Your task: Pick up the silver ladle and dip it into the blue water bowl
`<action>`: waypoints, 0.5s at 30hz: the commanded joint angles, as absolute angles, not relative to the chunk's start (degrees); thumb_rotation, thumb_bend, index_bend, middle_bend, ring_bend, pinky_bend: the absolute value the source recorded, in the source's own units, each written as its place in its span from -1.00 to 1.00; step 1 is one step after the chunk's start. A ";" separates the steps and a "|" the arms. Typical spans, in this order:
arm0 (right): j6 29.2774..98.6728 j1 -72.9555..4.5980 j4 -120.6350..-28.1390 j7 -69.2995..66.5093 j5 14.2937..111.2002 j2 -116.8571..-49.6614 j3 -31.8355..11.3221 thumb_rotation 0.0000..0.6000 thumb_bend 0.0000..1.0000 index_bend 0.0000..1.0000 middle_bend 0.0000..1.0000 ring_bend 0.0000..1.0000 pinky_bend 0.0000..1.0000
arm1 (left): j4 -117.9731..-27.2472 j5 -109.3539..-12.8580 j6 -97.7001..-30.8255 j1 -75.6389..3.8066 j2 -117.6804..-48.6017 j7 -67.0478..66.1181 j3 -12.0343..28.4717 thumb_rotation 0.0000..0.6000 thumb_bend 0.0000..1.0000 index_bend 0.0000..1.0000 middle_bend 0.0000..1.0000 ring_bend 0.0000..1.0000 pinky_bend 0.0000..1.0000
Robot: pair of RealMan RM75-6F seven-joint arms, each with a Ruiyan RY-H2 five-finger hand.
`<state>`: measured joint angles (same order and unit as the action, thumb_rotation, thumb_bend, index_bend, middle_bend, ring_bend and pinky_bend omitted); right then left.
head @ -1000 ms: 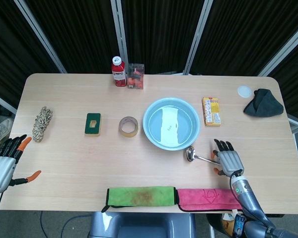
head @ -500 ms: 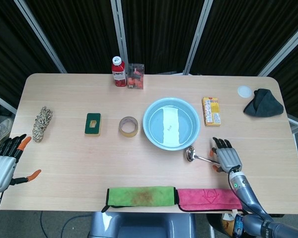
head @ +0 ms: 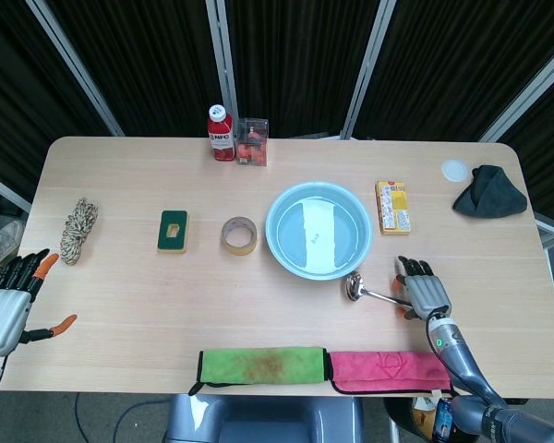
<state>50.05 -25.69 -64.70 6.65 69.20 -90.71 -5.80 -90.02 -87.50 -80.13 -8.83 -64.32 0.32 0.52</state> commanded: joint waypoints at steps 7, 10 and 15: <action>48.01 -26.39 -62.67 7.08 68.53 -91.70 -5.22 1.00 -0.53 -0.17 -1.00 -1.00 -1.00 | -90.04 -87.32 -79.93 -8.99 -64.33 0.51 0.57 0.25 -0.63 -1.00 -1.00 -1.00 -1.00; 47.60 -26.59 -62.66 8.09 67.91 -91.80 -5.19 1.00 -0.53 -0.17 -1.00 -1.00 -1.00 | -89.98 -87.26 -80.18 -8.91 -64.24 0.76 0.65 0.26 -0.63 -1.00 -1.00 -1.00 -1.00; 46.42 -26.89 -62.80 10.30 66.46 -91.78 -4.89 1.00 -0.50 -0.11 -1.00 -1.00 -1.00 | -89.89 -87.45 -80.43 -8.85 -64.16 1.19 0.62 0.25 -0.63 -1.00 -1.00 -1.00 -1.00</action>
